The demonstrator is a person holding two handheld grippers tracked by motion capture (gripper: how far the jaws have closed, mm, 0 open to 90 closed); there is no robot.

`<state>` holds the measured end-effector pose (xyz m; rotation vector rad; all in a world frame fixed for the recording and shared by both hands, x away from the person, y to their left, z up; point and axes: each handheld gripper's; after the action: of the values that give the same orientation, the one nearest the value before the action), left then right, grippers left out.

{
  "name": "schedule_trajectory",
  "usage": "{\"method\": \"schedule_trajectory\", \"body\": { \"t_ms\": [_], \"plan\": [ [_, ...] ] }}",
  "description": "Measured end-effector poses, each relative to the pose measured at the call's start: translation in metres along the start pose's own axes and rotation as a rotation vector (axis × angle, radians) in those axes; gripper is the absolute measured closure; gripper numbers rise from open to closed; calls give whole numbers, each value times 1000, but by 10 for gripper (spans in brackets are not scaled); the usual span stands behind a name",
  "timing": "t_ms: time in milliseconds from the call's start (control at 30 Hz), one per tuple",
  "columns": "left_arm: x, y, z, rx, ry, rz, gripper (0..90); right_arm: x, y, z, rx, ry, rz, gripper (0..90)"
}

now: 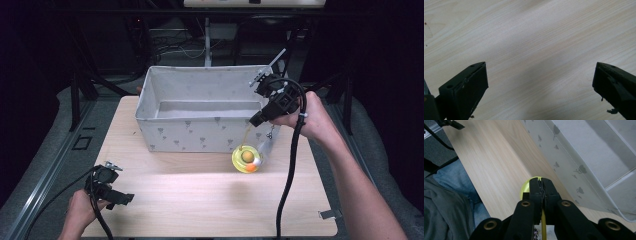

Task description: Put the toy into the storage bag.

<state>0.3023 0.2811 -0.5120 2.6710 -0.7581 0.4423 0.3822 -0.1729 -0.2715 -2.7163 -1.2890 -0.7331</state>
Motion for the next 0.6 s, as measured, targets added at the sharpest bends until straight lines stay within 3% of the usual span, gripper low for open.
{"method": "schedule_trajectory", "body": {
  "t_ms": [600],
  "plan": [
    [2,4,3,-6,-6,17,0,5,11,-26,-7,27,17,883]
  ]
}}
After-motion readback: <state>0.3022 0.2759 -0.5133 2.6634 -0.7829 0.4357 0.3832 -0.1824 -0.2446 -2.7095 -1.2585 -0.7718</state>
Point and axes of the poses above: each handheld gripper's, and its own axes: z roughly forward along the jaws, x roughly out of its top, y roughly to its right, and after that the axes turned 14 degrees about -x, right-handed
